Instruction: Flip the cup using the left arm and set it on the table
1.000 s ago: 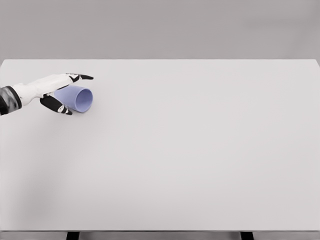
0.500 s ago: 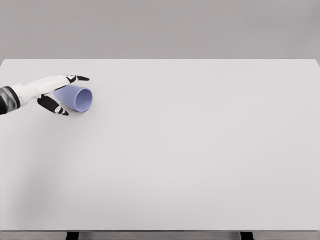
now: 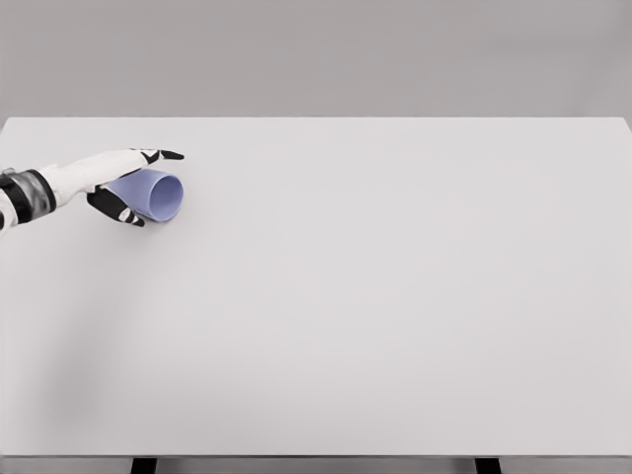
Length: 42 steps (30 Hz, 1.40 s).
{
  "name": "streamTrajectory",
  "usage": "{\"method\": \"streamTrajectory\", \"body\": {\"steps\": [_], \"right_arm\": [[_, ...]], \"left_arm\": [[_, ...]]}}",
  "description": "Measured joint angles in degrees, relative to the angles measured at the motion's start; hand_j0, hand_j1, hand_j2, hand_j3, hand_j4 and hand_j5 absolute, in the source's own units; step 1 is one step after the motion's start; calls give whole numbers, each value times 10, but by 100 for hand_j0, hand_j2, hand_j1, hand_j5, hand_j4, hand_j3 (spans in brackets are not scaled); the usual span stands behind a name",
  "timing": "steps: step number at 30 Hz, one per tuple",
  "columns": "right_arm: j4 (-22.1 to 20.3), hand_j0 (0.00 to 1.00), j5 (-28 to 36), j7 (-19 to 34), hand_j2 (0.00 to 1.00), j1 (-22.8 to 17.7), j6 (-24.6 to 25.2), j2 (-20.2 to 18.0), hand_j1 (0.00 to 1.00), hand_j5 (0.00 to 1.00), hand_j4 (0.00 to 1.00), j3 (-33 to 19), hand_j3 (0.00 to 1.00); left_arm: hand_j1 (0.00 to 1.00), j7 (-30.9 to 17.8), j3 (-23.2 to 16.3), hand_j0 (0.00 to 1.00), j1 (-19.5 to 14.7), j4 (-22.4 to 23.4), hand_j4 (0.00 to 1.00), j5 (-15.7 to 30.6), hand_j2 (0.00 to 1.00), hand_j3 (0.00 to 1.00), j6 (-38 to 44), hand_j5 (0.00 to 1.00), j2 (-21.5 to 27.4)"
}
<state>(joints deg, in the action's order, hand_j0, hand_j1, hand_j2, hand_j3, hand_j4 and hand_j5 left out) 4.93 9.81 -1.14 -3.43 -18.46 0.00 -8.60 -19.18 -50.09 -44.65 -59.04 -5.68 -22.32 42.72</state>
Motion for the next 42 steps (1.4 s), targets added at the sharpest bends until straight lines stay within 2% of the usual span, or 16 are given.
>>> {"method": "streamTrajectory", "body": {"steps": [27,29,32,34,36,37,42], "right_arm": [[0,100,0,0,100,0,0,0,100,100,100,0,100],[0,100,0,0,100,0,0,0,100,100,100,0,100],[0,100,0,0,100,0,0,0,100,100,100,0,100],[0,100,0,0,100,0,0,0,100,100,100,0,100],[0,100,0,0,100,0,0,0,100,100,100,0,100],[0,100,0,0,100,0,0,0,100,100,100,0,100],[0,100,0,0,100,0,0,0,100,100,100,0,100]], "left_arm": [[100,1,-8,100,-3,25,100,-13,100,100,12,100,-16],[94,1,-8,94,-3,26,94,-13,94,94,12,94,-18],[91,1,-7,91,-3,26,91,-13,91,91,13,91,-20],[83,2,-7,83,-3,26,83,-12,83,83,13,83,-21],[82,2,-6,82,-3,26,82,-13,82,82,13,82,-21],[78,1,-7,78,-4,25,78,-14,78,78,13,78,-21],[78,0,-7,78,-8,23,78,-17,78,78,11,78,-21]]}}
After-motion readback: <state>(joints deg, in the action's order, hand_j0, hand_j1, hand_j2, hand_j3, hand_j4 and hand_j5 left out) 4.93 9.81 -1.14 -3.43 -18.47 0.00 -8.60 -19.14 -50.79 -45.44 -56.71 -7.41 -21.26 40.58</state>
